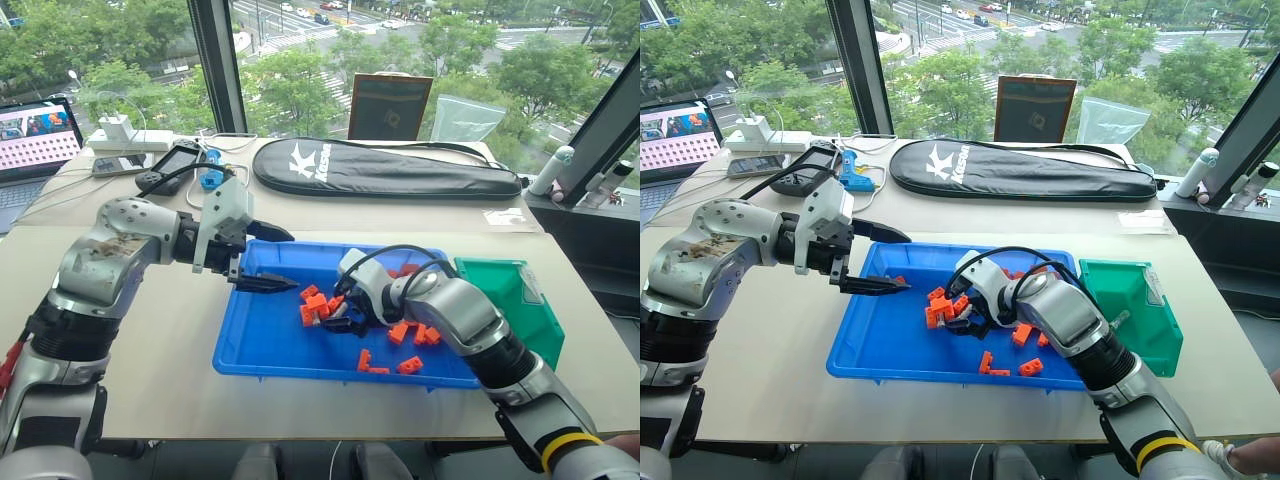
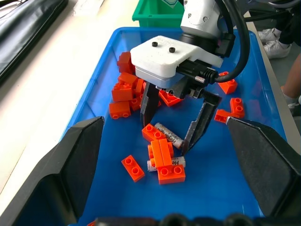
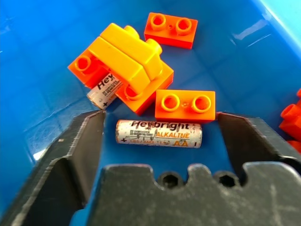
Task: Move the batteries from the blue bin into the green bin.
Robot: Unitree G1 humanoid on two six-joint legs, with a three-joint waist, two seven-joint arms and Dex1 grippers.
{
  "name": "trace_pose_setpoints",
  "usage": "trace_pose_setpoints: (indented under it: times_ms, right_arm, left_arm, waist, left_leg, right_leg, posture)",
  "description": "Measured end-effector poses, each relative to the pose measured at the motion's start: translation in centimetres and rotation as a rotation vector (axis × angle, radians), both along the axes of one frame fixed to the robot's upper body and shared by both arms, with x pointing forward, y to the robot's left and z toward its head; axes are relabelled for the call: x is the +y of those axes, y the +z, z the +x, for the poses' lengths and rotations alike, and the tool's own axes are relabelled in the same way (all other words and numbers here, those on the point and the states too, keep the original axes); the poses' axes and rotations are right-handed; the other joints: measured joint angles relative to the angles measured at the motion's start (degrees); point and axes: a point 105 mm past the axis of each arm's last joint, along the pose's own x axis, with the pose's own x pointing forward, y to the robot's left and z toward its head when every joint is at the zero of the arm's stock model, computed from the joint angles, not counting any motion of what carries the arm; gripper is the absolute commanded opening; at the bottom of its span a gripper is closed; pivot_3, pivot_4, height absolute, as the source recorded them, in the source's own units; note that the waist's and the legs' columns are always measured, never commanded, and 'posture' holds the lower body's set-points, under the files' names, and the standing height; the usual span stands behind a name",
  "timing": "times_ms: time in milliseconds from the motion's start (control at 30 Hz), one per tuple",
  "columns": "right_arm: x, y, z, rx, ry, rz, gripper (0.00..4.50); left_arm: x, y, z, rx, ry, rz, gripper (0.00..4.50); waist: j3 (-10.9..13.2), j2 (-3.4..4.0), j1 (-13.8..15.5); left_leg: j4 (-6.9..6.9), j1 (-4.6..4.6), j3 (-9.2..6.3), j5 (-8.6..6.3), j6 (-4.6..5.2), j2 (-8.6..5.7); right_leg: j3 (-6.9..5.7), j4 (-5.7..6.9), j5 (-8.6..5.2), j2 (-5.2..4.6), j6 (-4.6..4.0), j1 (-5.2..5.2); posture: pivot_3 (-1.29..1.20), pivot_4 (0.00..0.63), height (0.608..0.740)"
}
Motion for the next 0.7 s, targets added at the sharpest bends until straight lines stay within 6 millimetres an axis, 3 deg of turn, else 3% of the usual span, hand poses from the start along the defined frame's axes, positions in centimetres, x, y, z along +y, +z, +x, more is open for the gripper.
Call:
trace_pose_setpoints:
  times_ms: [233,400,500,633,700]
  right_arm:
    - [-1.3,0.1,-0.3,0.009,0.002,-0.02,2.5]
    - [-3.9,2.9,-0.5,0.016,-0.008,0.028,2.5]
    - [-7.1,5.9,-0.4,-0.022,-0.051,0.06,2.5]
    - [-16.2,10.7,0.0,-0.147,-0.217,-0.058,2.5]
    - [-19.4,12.2,-0.1,-0.195,-0.286,-0.111,2.5]
  left_arm:
    - [0.0,0.0,-0.1,0.002,-0.004,0.003,4.5]
    - [0.0,0.0,-0.2,0.007,-0.013,0.005,4.5]
    - [0.0,-0.1,-0.3,0.015,-0.023,0.006,4.5]
    - [-0.5,0.0,-0.4,0.033,-0.05,-0.031,4.5]
    - [-0.7,0.1,-0.3,0.039,-0.055,-0.041,4.5]
  waist:
    - [0.0,0.0,0.0]
    - [0.0,0.0,0.3]
    - [0.0,0.0,0.4]
    - [0.1,0.04,0.8]
    - [0.1,0.04,0.7]
  left_leg:
    - [0.0,0.0,0.0,0.0,0.0,0.0]
    - [0.0,-0.05,0.01,0.0,0.0,-0.03]
    - [0.0,-0.07,0.01,0.0,0.01,-0.04]
    - [-0.02,-0.11,0.04,-0.02,0.02,-0.09]
    - [-0.03,-0.1,0.06,-0.05,0.07,-0.07]
  right_leg:
    - [0.0,-0.01,0.0,-0.01,0.0,-0.01]
    - [0.0,-0.05,0.0,-0.03,0.0,-0.02]
    - [-0.01,-0.1,-0.01,-0.05,0.01,-0.01]
    - [-0.04,-0.3,-0.01,-0.13,0.02,0.02]
    - [-0.03,-0.36,-0.01,-0.11,0.02,0.04]
  posture:
    - [0.0,0.15,0.733]
    - [0.0,0.15,0.733]
    - [0.0,0.15,0.733]
    - [0.0,0.15,0.733]
    - [0.0,0.15,0.733]
